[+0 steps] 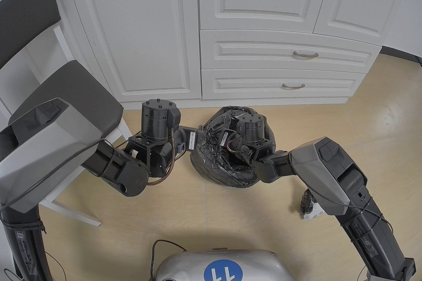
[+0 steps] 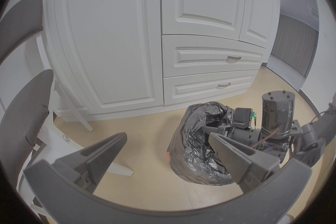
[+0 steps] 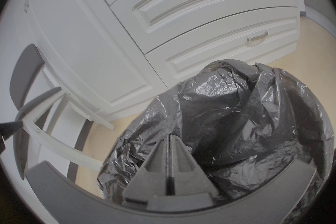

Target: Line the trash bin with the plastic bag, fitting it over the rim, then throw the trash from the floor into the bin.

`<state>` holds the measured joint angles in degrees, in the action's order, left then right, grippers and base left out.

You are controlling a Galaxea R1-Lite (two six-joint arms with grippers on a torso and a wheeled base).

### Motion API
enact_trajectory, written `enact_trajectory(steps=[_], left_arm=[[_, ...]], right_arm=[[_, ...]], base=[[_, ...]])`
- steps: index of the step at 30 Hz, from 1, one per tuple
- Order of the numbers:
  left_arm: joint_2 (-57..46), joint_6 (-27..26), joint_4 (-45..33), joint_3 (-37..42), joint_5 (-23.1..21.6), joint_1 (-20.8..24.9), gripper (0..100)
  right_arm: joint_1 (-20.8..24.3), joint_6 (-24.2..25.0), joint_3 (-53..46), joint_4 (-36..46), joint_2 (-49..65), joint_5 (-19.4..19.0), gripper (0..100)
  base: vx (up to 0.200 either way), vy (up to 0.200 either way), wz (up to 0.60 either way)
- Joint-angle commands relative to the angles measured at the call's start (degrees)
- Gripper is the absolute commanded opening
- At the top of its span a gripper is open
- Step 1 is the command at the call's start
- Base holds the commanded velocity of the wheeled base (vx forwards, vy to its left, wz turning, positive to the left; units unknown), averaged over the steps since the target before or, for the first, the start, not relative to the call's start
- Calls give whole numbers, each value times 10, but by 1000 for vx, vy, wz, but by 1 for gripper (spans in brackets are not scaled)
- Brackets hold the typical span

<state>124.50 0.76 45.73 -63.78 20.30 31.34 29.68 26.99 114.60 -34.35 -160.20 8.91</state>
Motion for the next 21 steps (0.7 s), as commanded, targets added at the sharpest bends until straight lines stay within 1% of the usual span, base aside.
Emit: enact_trajectory(steps=[1, 4, 8, 14, 18, 21], left_arm=[[1, -1, 12, 4, 0, -1, 100], [3, -1, 23, 9, 0, -1, 100], [4, -1, 23, 10, 0, -1, 100], [7, 2, 34, 13, 0, -1, 100], [5, 0, 43, 18, 0, -1, 100], [4, 0, 44, 18, 0, 0, 100]], right_arm=[[-4, 14, 0, -33, -23, -20, 0], [-6, 16, 0, -47, -36, -28, 0], [-5, 31, 0, -77, -58, -46, 0], [-2, 32, 0, -127, -64, -50, 0], [-9, 25, 0, -118, -41, -44, 0], [-18, 14, 0, -84, -28, -43, 0]], base=[[0, 0, 0], [0, 0, 0], [0, 0, 0], [0, 0, 0], [0, 0, 0], [0, 0, 0]])
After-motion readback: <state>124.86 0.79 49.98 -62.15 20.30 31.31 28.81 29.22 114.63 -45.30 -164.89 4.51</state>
